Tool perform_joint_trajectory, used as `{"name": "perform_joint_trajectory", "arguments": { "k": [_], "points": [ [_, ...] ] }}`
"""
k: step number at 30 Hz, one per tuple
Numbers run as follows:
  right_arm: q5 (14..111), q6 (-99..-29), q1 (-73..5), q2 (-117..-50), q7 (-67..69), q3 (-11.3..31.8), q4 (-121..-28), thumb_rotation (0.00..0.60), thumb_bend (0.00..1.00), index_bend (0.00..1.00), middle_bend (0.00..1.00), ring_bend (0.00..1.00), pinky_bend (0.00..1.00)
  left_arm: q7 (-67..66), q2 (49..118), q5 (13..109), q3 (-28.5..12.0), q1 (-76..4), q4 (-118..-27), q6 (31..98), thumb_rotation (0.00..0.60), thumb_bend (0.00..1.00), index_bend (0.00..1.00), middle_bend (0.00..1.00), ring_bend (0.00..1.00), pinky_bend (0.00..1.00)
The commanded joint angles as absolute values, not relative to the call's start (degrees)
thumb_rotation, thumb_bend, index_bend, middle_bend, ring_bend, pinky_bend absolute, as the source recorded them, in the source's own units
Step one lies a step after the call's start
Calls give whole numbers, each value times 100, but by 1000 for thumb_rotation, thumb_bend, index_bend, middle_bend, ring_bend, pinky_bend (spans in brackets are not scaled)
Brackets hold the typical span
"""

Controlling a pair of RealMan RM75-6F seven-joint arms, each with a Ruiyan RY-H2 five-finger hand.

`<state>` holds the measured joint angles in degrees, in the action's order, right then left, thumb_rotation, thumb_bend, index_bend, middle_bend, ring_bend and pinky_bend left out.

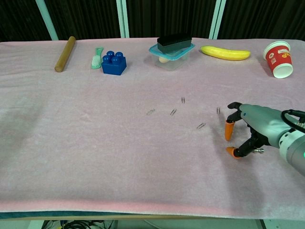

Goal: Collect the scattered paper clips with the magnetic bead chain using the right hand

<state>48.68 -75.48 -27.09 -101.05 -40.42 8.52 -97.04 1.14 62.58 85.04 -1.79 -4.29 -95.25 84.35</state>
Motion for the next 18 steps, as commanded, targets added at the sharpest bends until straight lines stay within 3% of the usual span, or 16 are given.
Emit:
{"name": "perform_joint_trajectory", "arguments": {
  "k": [1,18],
  "points": [
    [4867,-7558,-2704,-10097,-4069,833,-9716,600,238,527,0,0,202,114,6259,8505,-179,-424,-9522,8444,600,342,81,37,0,0],
    [4848,-7552,-2703,-10190,-4044,850,-9626,600,238,542,0,0,202,123,6264,8502,-186,-421,-9528,8456,600,344,81,38,0,0]
  ]
}}
